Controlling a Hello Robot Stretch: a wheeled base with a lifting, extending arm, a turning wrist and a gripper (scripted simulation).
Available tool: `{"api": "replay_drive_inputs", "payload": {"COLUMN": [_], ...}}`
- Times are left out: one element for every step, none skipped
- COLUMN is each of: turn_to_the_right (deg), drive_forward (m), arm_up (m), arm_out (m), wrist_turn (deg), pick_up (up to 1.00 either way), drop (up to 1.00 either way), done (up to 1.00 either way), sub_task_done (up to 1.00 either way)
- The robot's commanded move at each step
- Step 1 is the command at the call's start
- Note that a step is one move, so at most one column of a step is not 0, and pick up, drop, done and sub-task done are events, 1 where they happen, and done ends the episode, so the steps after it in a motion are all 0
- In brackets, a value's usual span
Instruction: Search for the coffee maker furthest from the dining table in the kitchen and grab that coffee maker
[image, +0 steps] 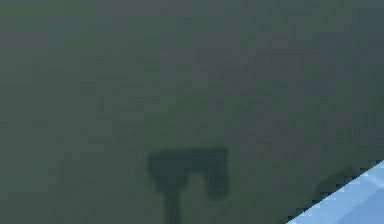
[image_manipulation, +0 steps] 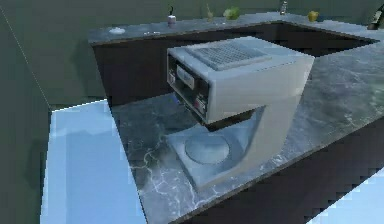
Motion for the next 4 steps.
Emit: {"api": "replay_drive_inputs", "payload": {"turn_to_the_right": [15.0,0.0,39.0,0.0], "drive_forward": [0.0,0.15,0.0,0.7], "arm_up": [0.0,0.0,0.0,0.0], "arm_out": [0.0,0.0,0.0,0.0], "wrist_turn": [0.0,0.0,0.0,0.0], "pick_up": [0.0,0.0,0.0,0.0], "drop": [0.0,0.0,0.0,0.0], "done": [0.0,0.0,0.0,0.0], "sub_task_done": [0.0,0.0,0.0,0.0]}}
